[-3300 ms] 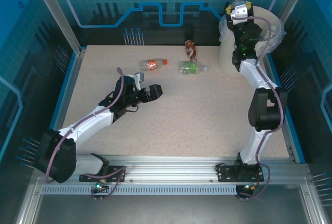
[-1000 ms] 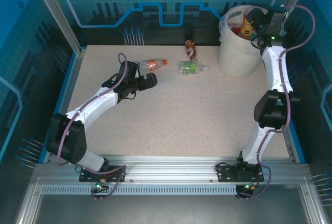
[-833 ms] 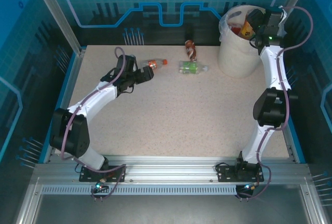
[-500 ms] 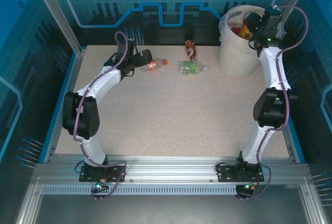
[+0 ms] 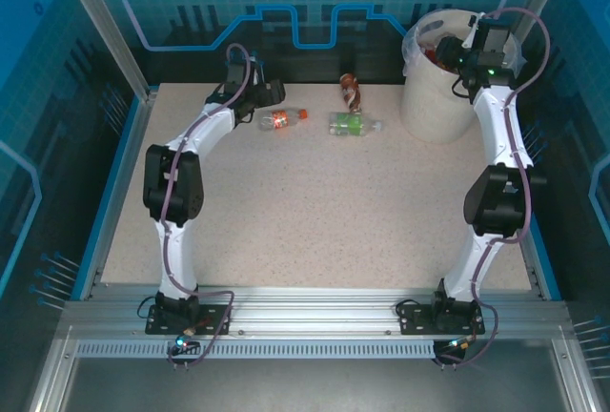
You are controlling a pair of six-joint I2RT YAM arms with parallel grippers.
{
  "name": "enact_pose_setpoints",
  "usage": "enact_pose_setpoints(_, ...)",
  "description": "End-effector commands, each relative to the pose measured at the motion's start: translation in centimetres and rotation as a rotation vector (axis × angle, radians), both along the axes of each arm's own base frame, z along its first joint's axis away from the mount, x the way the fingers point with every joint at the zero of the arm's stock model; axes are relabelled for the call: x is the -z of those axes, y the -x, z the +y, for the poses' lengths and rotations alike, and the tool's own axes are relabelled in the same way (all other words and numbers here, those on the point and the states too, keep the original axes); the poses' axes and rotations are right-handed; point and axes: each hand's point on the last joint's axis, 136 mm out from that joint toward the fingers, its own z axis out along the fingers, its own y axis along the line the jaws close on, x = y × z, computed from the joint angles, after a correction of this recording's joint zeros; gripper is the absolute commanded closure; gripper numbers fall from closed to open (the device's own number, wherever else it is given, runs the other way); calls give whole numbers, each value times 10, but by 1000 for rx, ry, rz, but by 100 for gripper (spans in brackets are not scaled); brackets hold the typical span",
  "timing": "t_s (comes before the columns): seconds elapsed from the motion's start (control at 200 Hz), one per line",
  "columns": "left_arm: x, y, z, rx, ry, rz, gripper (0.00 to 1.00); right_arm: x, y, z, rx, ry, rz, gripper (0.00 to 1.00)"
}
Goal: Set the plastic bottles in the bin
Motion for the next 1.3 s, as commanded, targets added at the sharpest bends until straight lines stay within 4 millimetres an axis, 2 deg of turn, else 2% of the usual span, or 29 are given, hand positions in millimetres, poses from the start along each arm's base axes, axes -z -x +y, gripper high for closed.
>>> enact_pose_setpoints(0.0, 12, -16, 2, 48, -15, 11, 1, -31, 21, 27, -107, 5, -32, 47)
enact_pose_setpoints(0.15, 30, -31, -8, 116, 2, 25, 1, -60, 42, 34, -114, 24, -89, 31)
enact_pose_setpoints(0.37, 64, -46, -14, 146, 20, 80, 1, -75, 85, 51, -163, -3, -110, 13)
enact_pose_setpoints(0.45, 75, -46, -19, 185, 17, 106, 1, -78, 107, 66, -218, -45, -122, 9)
enact_pose_setpoints(0.55, 85, -35, -33, 291, 30, 146, 1, -82, 139, 93, -327, -87, -124, 4)
enact_pose_setpoints(0.58, 89, -32, -33, 294, 20, 161, 1, -80, 149, 99, -346, -92, -117, 0)
enact_pose_setpoints(0.64, 97, -26, -30, 290, 4, 198, 1, -76, 168, 111, -370, -90, -121, 0)
enact_pose_setpoints(0.72, 101, -14, -35, 320, 21, 227, 1, -72, 192, 124, -393, -90, -153, 0)
enact_pose_setpoints(0.88, 102, 8, -43, 343, -24, 267, 1, -59, 223, 141, -413, -86, -178, 0)
enact_pose_setpoints(1.005, 116, 31, -49, 338, -130, 341, 1, -42, 236, 144, -407, -91, -149, 0)
enact_pose_setpoints(1.085, 123, 40, -57, 345, -197, 359, 6, -30, 241, 142, -389, -99, -131, 0)
enact_pose_setpoints(1.211, 137, 51, -67, 352, -247, 401, 16, -16, 243, 142, -376, -127, -117, 0)
enact_pose_setpoints(1.296, 142, 53, -69, 332, -269, 413, 28, -8, 241, 142, -367, -139, -94, 0)
